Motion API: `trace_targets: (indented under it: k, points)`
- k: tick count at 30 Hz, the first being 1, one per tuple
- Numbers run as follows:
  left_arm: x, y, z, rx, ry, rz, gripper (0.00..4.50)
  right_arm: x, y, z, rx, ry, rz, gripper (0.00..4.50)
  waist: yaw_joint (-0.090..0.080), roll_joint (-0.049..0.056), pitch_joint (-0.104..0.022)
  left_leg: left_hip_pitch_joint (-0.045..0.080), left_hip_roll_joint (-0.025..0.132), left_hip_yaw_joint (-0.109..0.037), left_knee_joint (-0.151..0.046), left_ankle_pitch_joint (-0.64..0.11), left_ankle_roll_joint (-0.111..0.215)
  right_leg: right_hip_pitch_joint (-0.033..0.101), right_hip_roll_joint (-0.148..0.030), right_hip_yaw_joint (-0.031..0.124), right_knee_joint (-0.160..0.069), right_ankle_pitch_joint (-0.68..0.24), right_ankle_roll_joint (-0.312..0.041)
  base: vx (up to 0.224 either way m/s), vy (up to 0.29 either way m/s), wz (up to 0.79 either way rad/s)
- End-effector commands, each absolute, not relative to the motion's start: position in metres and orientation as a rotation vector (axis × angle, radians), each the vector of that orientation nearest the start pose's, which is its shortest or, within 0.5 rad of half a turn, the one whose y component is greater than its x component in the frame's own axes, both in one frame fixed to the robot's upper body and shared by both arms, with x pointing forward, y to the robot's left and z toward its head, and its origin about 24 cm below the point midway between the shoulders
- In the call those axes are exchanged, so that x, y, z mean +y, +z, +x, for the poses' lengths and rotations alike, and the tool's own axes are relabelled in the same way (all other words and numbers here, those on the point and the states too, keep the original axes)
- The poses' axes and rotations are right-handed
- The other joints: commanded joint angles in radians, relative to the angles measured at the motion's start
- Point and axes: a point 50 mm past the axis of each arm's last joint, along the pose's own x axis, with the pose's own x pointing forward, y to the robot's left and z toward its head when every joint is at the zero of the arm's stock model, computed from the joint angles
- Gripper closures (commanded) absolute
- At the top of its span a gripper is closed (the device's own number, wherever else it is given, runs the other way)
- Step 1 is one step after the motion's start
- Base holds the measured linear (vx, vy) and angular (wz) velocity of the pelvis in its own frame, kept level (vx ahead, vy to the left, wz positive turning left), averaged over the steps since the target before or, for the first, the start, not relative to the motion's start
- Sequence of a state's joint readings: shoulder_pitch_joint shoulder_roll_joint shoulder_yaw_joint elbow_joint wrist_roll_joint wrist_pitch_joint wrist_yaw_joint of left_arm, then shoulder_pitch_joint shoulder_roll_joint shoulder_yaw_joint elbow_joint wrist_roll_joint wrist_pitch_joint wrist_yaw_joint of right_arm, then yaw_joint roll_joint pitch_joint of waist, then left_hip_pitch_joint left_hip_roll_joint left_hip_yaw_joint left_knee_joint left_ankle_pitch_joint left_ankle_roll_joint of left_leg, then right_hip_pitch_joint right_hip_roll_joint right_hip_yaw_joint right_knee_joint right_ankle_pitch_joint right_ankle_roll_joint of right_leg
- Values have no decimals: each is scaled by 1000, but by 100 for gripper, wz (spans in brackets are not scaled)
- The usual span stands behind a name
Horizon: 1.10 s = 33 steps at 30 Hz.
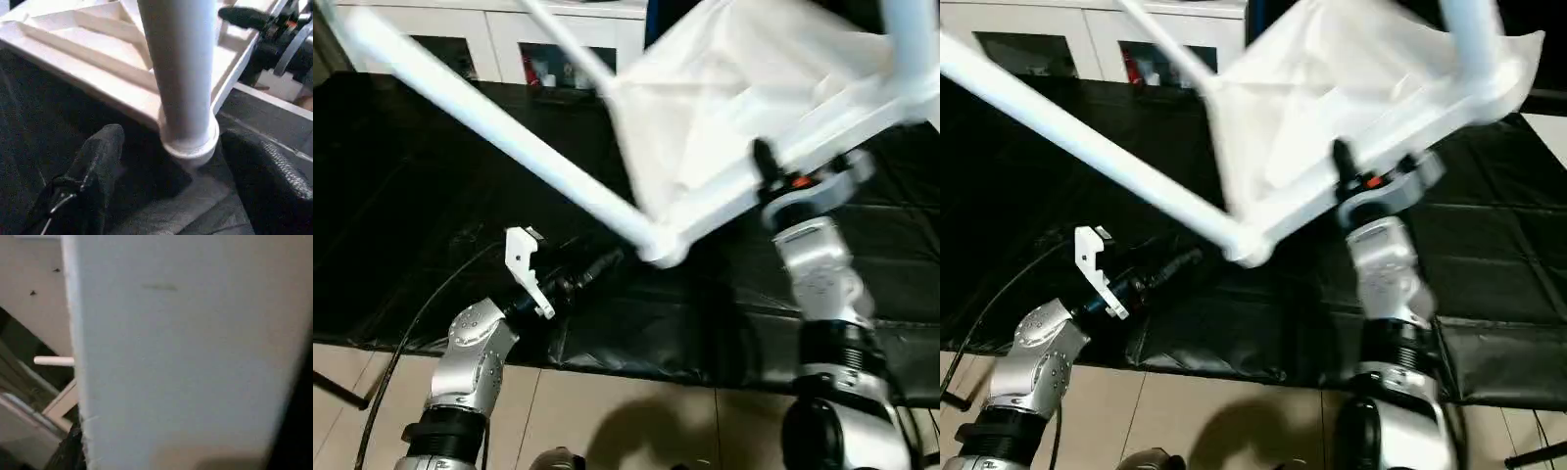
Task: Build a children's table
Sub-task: Flip table
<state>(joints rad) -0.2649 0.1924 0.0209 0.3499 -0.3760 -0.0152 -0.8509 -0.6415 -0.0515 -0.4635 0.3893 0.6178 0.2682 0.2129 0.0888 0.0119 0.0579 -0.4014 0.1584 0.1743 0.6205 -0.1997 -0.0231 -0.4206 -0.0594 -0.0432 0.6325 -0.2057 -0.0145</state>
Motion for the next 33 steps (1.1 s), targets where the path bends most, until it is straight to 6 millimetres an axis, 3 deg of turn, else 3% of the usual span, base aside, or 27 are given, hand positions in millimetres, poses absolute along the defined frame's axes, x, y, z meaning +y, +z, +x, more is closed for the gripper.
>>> trace_targets:
  k: [1,5,9,10,11,12,13,15,18,21,24,27,31,33]
  points:
    - [152,42,283,31,-856,-178,63,-202,179,354,-361,153,671,257,-6,1,-87,33,64,-13,-59,55,90,67,-80,44,-41,147,-245,0,0,0]
    - [158,43,274,69,-901,-137,32,-208,190,353,-334,138,521,257,-7,1,-86,33,64,-13,-59,53,81,67,-76,44,-39,144,-240,0,0,0]
    - [164,71,260,123,-1027,-80,11,-217,202,353,-259,99,342,257,-10,-1,-82,33,62,-11,-60,51,79,66,-71,43,-38,122,-240,0,0,0]
    - [163,76,259,127,-1042,-78,5,-218,204,353,-244,92,316,257,-12,-6,-79,32,60,-9,-61,39,80,65,-69,44,-42,102,-238,0,0,0]
    - [163,84,258,127,-1066,-67,2,-219,206,354,-227,96,282,257,-10,-4,-75,33,59,-8,-62,4,62,65,-72,45,-45,54,-238,0,0,0]
    - [163,94,258,123,-1082,-58,0,-220,208,355,-199,95,231,257,-15,-11,-71,32,57,-6,-65,-28,50,64,-68,46,-53,-1,-233,0,0,0]
    - [163,105,260,105,-1091,-29,0,-222,210,356,-161,78,182,257,-14,-9,-67,33,57,-6,-66,-49,37,65,-69,47,-55,-37,-229,0,0,0]
    - [163,117,262,87,-1091,14,0,-225,211,357,-114,49,125,259,-16,-12,-64,39,54,-6,-68,-100,-1,63,-66,50,-64,-133,-200,0,0,0]
    - [160,131,262,70,-1107,62,0,-226,214,357,-65,5,75,259,-18,-14,-62,35,52,-7,-69,-108,-20,63,-65,53,-68,-171,-166,0,0,0]
    - [157,140,261,62,-1112,117,0,-221,216,356,-32,-28,-2,259,-17,-17,-65,36,52,-7,-68,-103,-31,60,-62,52,-67,-172,-153,0,0,0]
    - [152,152,269,15,-1053,207,0,-204,212,355,-9,-13,-67,259,-14,-15,-66,39,53,-8,-69,-104,-40,56,-60,52,-67,-175,-138,0,0,0]
    - [142,177,282,-73,-1002,319,0,-187,199,353,32,12,-66,188,-15,-18,-66,36,52,-10,-71,-106,-55,59,-61,52,-66,-175,-124,0,0,0]
    - [134,198,289,-153,-966,445,0,-185,186,353,25,-18,-107,149,-23,-22,-66,31,51,-13,-72,-107,-73,63,-64,52,-64,-164,-110,0,0,0]
    - [130,209,291,-202,-947,501,0,-187,172,354,23,-38,-130,138,-30,-18,-67,30,49,-12,-69,-111,-79,62,-66,52,-67,-164,-108,0,0,0]
